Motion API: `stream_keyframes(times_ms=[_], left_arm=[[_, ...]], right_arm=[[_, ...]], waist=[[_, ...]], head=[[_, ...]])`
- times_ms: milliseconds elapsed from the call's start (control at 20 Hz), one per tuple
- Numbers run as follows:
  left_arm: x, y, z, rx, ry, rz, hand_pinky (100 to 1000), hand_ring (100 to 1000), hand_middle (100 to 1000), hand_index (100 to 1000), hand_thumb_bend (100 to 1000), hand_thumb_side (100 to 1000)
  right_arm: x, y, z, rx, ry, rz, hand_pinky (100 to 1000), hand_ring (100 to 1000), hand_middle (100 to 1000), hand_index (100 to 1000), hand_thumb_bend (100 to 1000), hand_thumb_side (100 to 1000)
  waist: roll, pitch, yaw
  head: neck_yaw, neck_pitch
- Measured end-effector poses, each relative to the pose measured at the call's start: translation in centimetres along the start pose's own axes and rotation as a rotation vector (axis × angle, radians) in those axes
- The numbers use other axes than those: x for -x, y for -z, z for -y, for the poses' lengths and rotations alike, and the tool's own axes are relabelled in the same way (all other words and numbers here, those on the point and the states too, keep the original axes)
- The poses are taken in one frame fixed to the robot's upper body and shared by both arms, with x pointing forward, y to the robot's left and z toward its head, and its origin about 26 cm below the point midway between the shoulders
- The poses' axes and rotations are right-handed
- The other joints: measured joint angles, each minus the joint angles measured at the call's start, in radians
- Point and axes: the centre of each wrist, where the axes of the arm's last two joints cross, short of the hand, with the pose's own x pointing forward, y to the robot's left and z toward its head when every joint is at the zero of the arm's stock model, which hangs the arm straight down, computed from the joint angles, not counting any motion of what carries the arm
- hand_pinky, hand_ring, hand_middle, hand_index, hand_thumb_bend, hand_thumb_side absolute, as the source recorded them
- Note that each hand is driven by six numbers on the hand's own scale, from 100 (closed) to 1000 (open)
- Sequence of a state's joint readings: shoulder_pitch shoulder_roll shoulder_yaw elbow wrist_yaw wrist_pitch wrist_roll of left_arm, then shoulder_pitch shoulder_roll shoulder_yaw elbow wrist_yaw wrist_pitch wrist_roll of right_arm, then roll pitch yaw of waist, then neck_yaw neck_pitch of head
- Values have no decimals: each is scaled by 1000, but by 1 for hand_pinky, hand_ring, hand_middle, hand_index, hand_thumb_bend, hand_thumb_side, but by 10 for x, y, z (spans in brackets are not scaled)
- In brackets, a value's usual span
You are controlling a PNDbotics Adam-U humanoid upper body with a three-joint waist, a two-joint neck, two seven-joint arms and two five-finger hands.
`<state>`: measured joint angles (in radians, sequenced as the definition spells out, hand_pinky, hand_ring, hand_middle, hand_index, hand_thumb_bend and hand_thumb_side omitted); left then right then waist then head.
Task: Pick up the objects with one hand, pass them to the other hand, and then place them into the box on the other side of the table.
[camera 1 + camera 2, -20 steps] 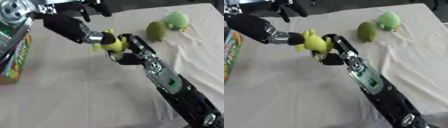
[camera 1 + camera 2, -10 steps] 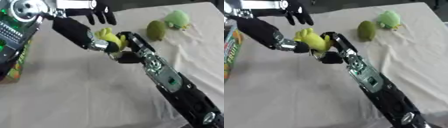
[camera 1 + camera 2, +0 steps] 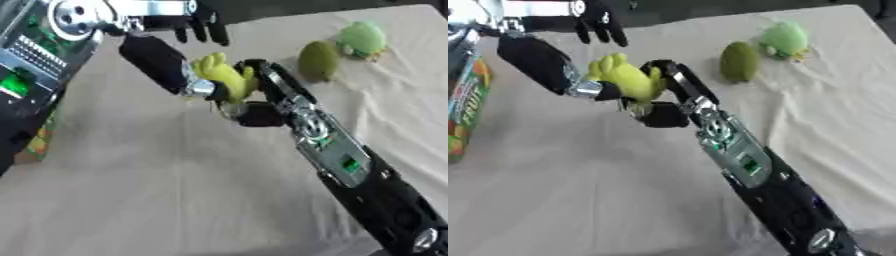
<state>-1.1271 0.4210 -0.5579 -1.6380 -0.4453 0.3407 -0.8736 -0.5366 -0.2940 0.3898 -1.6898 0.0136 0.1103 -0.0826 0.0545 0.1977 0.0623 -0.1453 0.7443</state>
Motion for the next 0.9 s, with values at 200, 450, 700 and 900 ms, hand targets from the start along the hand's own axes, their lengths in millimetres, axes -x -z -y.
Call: stream_keyframes(times_ms=[200, 450, 700, 900], left_arm=[[8, 4, 2, 16, -8, -30, 789, 826, 790, 830, 480, 436], [15, 6, 4, 10, -36, -50, 786, 824, 786, 825, 425, 401], [17, 5, 6, 1, -54, -58, 783, 822, 784, 822, 409, 400], [19, 6, 6, 4, -63, -63, 786, 824, 790, 826, 440, 406]], right_arm=[[-4, 0, 0, -3, 13, 16, 742, 516, 397, 448, 154, 100], [-9, -1, 0, -7, 22, 33, 736, 514, 395, 447, 163, 100], [-14, -1, 1, -20, 19, 58, 733, 512, 395, 447, 161, 100], [-17, -3, 2, -25, 17, 66, 726, 509, 392, 444, 182, 100]], waist=[[0, 0, 0], [0, 0, 0], [0, 0, 0], [0, 0, 0]], head=[[3, -1], [3, -1], [2, -4], [-1, -8]])
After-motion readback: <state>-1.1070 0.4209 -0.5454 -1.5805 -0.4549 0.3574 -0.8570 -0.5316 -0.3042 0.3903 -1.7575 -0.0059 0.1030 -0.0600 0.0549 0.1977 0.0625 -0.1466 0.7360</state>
